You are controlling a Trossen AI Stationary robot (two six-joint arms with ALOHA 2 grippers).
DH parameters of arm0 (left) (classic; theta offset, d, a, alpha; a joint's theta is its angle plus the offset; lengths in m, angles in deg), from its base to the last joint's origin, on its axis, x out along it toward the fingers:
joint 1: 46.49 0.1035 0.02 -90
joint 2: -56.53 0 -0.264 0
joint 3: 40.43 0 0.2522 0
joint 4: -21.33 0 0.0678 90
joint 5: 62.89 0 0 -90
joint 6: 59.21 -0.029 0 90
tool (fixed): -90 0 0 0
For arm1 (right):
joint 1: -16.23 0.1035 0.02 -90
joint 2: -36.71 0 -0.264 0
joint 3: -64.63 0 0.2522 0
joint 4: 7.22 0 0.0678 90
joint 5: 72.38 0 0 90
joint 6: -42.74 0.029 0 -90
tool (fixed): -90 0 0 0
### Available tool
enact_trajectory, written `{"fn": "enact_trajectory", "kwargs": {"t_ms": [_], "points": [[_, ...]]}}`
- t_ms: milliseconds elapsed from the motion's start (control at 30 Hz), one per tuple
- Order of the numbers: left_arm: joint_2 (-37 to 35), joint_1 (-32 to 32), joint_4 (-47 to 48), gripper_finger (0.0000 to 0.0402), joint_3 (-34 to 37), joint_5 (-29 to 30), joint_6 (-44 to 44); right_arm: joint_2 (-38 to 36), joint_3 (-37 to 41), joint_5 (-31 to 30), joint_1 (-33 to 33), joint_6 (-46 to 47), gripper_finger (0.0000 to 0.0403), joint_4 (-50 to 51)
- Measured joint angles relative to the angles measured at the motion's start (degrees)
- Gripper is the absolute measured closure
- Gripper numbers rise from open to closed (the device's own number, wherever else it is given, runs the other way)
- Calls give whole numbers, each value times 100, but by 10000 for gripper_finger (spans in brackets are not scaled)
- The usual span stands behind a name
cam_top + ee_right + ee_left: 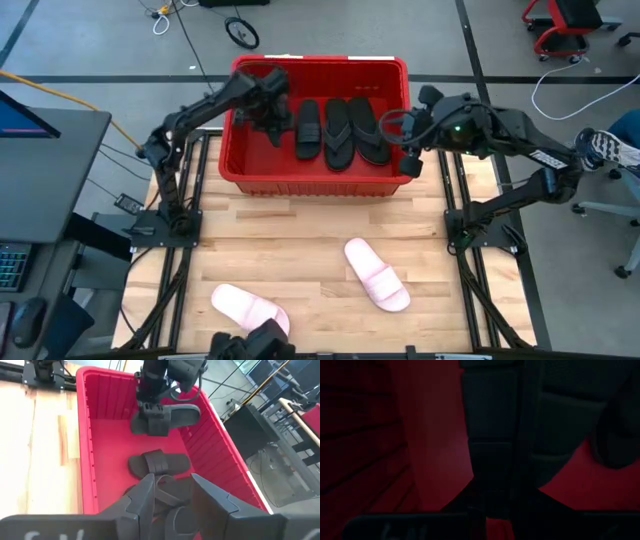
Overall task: Pick and place slides into bin
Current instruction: Put the black slide into the red container
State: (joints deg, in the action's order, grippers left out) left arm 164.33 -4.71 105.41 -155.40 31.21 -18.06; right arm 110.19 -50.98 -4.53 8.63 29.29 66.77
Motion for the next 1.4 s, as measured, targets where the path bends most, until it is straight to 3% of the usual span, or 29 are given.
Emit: {"fn": "enact_trajectory", "kwargs": {"t_ms": [367,733,900,1200,1400], "points": [[-21,421,-2073,345,1259,-566,-106,292,0,-3,-2,-4,275,-4],[-21,493,-1620,210,1474,-210,-310,461,0,-5,-2,39,275,-11],[-21,528,-1485,179,1474,40,-311,485,0,-5,-2,44,275,-26],[-21,527,-921,234,933,136,-207,485,1,10,0,432,275,-26],[-21,502,-865,308,152,343,-752,485,1,28,0,453,275,-24]]}}
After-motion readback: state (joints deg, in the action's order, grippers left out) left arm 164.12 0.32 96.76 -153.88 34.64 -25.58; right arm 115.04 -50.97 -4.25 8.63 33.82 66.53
